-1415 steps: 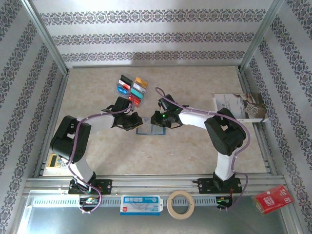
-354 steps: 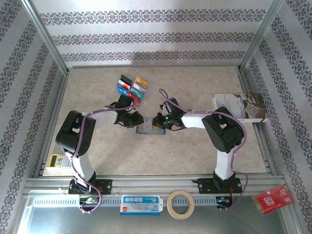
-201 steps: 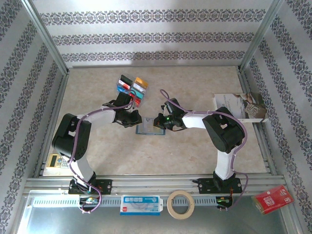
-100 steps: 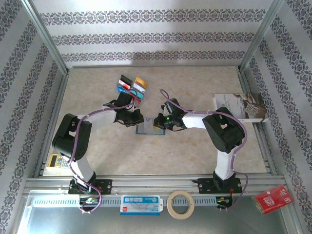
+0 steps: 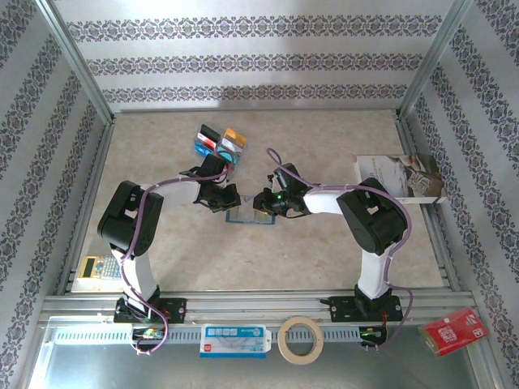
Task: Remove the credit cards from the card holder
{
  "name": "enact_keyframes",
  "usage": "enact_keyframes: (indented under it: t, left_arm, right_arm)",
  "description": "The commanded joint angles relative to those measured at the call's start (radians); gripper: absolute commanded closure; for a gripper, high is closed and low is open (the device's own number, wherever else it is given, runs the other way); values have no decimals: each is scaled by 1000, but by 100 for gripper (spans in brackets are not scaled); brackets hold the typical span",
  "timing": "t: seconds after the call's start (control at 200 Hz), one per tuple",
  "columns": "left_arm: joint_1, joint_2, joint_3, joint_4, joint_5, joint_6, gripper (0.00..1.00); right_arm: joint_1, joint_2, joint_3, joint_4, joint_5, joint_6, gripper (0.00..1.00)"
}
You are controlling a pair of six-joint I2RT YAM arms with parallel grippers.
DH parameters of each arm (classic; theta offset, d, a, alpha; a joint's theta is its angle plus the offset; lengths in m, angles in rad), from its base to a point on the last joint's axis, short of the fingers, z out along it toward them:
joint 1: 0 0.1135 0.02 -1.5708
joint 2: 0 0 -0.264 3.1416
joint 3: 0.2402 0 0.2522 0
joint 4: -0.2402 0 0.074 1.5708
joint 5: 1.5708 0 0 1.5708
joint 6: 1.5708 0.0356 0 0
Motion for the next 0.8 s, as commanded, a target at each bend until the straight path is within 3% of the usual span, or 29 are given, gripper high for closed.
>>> enact_keyframes:
  t: [0.0, 0.57, 0.794]
  left_arm:
    - [-5, 33, -20, -59, -63, 22, 88]
    - [-4, 31, -35, -60, -69, 22, 89]
    - [-4, 35, -42, -56, -71, 18, 90]
  right_arm:
    - [-16, -1, -17, 6, -12, 18, 77]
    - [-7, 44, 17, 24, -49, 57, 78]
    - [7, 55, 26, 12, -17, 83, 82]
